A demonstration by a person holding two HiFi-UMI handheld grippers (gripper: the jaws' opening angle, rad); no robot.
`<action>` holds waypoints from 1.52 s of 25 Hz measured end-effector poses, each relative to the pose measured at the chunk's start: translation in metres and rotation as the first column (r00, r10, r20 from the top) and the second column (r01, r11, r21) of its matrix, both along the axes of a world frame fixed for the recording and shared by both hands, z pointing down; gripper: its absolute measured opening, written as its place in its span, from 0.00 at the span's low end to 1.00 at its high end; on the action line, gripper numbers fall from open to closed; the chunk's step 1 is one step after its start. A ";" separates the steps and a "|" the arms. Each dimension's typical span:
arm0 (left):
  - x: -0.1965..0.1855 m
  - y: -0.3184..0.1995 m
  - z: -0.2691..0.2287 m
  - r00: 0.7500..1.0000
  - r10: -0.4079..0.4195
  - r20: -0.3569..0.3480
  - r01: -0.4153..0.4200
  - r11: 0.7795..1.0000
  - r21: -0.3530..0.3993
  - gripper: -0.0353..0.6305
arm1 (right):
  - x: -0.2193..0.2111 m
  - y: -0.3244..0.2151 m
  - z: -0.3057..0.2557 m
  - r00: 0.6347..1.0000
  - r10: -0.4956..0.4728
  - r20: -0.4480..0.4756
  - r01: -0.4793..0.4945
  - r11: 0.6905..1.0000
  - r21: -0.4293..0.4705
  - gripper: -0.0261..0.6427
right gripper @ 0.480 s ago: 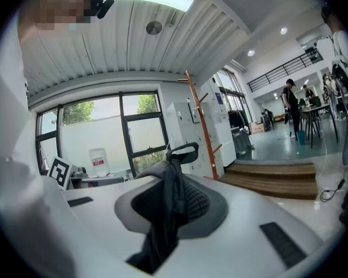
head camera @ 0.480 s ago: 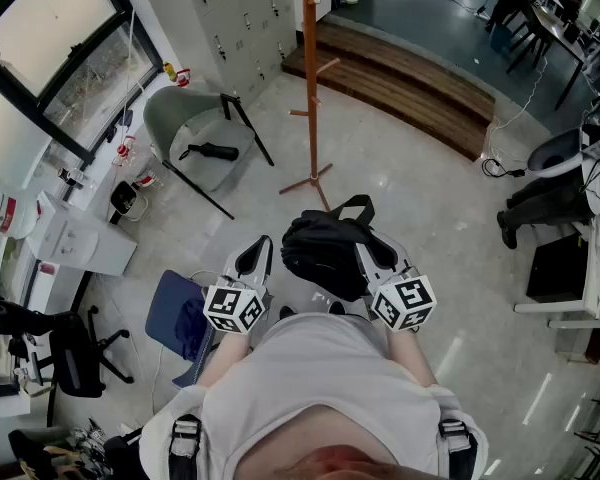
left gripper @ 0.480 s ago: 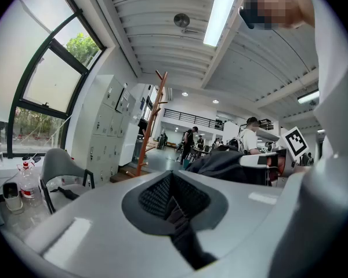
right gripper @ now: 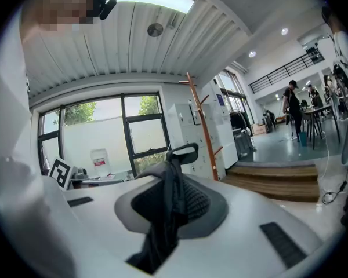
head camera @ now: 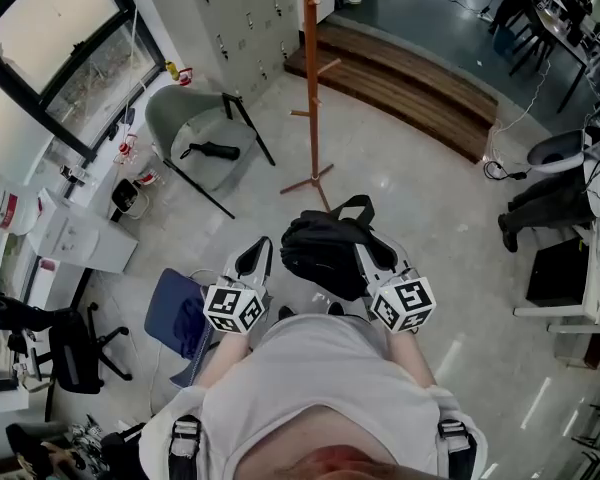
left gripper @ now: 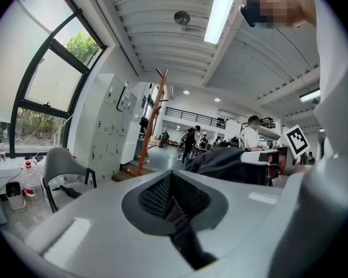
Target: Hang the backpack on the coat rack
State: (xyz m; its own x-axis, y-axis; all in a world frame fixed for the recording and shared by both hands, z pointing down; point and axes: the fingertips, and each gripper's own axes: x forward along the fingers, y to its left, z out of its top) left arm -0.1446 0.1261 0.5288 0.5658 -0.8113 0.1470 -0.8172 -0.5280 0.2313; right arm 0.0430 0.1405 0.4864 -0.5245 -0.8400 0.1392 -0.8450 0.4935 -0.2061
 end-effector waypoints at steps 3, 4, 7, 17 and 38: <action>-0.001 0.002 0.000 1.000 -0.014 0.001 0.014 1.000 0.001 0.07 | 0.000 -0.001 0.001 1.000 -0.005 -0.003 0.005 1.000 -0.002 0.13; -0.001 0.003 0.000 1.000 -0.019 0.002 0.019 1.000 0.003 0.07 | 0.001 -0.001 0.002 1.000 -0.008 -0.003 0.008 1.000 -0.003 0.13; -0.001 0.004 0.001 0.999 -0.040 0.007 0.040 0.999 0.007 0.07 | 0.003 -0.004 0.005 1.000 -0.015 -0.001 0.015 1.000 -0.004 0.13; 0.042 -0.003 -0.002 0.995 -0.100 0.022 0.099 0.995 0.008 0.07 | 0.046 -0.023 0.004 0.997 -0.063 0.038 0.064 0.998 -0.005 0.13; 0.043 -0.112 0.021 0.998 -0.056 0.001 0.056 0.998 -0.002 0.07 | 0.049 -0.121 0.025 1.000 0.001 0.014 0.000 0.999 -0.045 0.13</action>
